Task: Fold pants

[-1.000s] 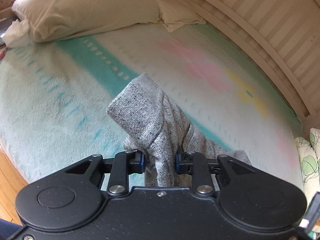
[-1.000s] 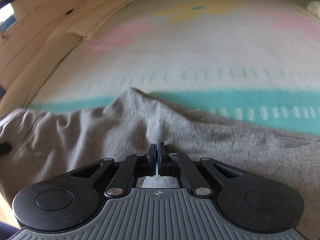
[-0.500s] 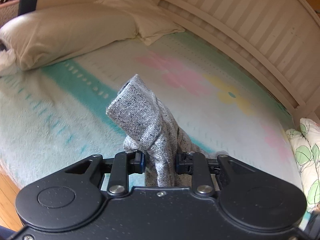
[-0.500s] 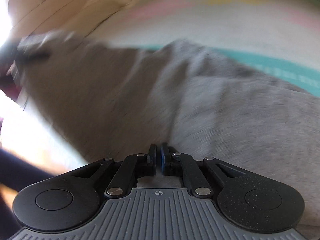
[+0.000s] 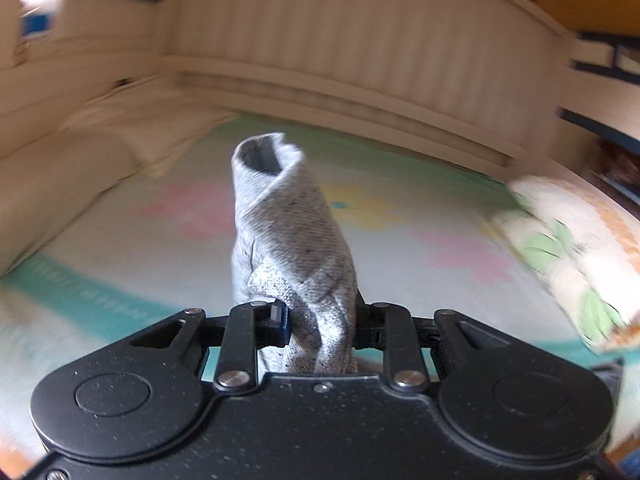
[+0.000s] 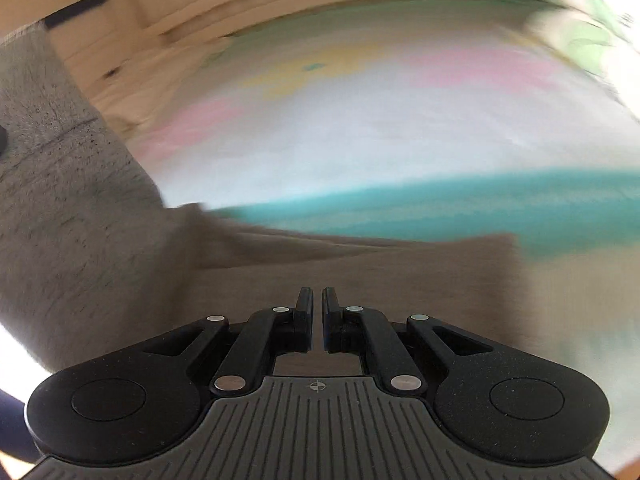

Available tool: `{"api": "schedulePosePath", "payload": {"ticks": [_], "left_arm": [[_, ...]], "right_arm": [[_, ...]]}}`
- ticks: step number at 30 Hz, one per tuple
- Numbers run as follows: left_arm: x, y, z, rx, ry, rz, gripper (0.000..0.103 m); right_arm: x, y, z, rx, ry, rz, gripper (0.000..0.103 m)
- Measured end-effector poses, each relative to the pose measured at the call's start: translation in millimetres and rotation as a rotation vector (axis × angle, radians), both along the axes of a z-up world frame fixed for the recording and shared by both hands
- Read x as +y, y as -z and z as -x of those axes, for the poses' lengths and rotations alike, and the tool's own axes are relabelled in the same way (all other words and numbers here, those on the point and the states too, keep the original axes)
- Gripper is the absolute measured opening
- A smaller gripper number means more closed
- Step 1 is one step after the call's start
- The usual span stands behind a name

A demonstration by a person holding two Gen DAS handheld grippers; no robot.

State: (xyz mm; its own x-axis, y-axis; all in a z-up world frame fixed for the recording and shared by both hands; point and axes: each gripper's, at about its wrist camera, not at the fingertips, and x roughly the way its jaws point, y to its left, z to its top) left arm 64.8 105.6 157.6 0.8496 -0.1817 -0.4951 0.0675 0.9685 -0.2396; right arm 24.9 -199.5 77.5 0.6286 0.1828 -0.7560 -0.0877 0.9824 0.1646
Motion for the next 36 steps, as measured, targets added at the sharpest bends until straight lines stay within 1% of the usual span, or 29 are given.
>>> {"api": "schedulePosePath", "payload": {"ticks": [2, 4, 6, 8, 10, 12, 14, 15, 19, 21, 23, 24, 25, 27, 29, 30, 32, 34, 35, 36], "left_arm": [[-38.2, 3.0, -5.4, 0.003, 0.068, -0.019, 0.033], [-79.2, 16.4, -12.1, 0.036, 0.146, -0.035, 0.034], [-119.5, 41.9, -20.8, 0.102, 0.228, -0.059, 0.039], [-150.9, 68.8, -25.9, 0.179, 0.319, -0.074, 0.046], [-174.2, 91.5, -27.7, 0.266, 0.405, -0.083, 0.046], [-186.0, 101.8, -22.7, 0.313, 0.451, -0.087, 0.046], [-186.7, 97.4, -14.7, 0.291, 0.456, -0.109, 0.046], [-182.3, 92.1, -12.7, 0.273, 0.457, -0.102, 0.046], [-162.7, 66.9, -15.1, 0.245, 0.47, -0.032, 0.048], [-152.6, 51.0, -13.0, 0.215, 0.491, 0.007, 0.05], [-146.3, 38.6, -11.2, 0.184, 0.511, 0.02, 0.054], [-142.8, 35.1, -10.8, 0.173, 0.507, 0.013, 0.055], [-139.4, 34.0, -13.4, 0.173, 0.496, 0.005, 0.057], [-131.3, 44.2, -27.1, 0.208, 0.448, -0.037, 0.057], [-121.3, 62.4, -40.6, 0.254, 0.377, -0.084, 0.056], [-115.4, 72.3, -44.7, 0.281, 0.352, -0.102, 0.056], [-106.0, 95.6, -51.0, 0.334, 0.319, -0.137, 0.056], [-100.1, 115.9, -47.5, 0.379, 0.31, -0.176, 0.056], [-99.3, 127.3, -45.3, 0.407, 0.315, -0.197, 0.056], [-99.2, 136.7, -40.9, 0.435, 0.324, -0.21, 0.057]], "right_arm": [[-22.2, 4.5, 4.4, 0.024, 0.067, 0.003, 0.006], [-44.8, 10.8, 5.8, 0.053, 0.131, -0.007, 0.006], [-61.9, 15.0, 8.6, 0.07, 0.184, -0.014, 0.006], [-70.8, 17.5, 7.5, 0.077, 0.221, 0.001, 0.006], [-78.5, 19.9, 10.9, 0.07, 0.244, 0.009, 0.006], [-85.9, 16.6, 14.5, 0.054, 0.261, 0.002, 0.006], [-88.3, 11.7, 16.9, 0.034, 0.274, 0.012, 0.009], [-86.8, 12.4, 13.1, 0.023, 0.285, 0.022, 0.013], [-94.2, 7.6, 14.3, -0.02, 0.309, 0.06, 0.012], [-96.5, 4.6, 15.3, -0.043, 0.327, 0.063, 0.012], [-99.5, 0.1, 17.6, -0.069, 0.334, 0.04, 0.013], [-100.9, -3.8, 21.1, -0.089, 0.329, 0.013, 0.013], [-101.5, -5.8, 21.7, -0.107, 0.32, -0.021, 0.019], [-97.7, -11.8, 24.1, -0.134, 0.262, -0.095, 0.028], [-86.3, -10.7, 21.9, -0.133, 0.173, -0.133, 0.029], [-77.7, -9.1, 19.4, -0.127, 0.135, -0.121, 0.029], [-58.6, -1.4, 14.2, -0.091, 0.061, -0.037, 0.029], [-40.6, 13.2, 7.5, -0.018, 0.012, 0.102, 0.03], [-33.5, 22.3, 4.4, 0.032, -0.008, 0.173, 0.033], [-28.5, 29.7, 3.4, 0.059, -0.026, 0.223, 0.038]]}}
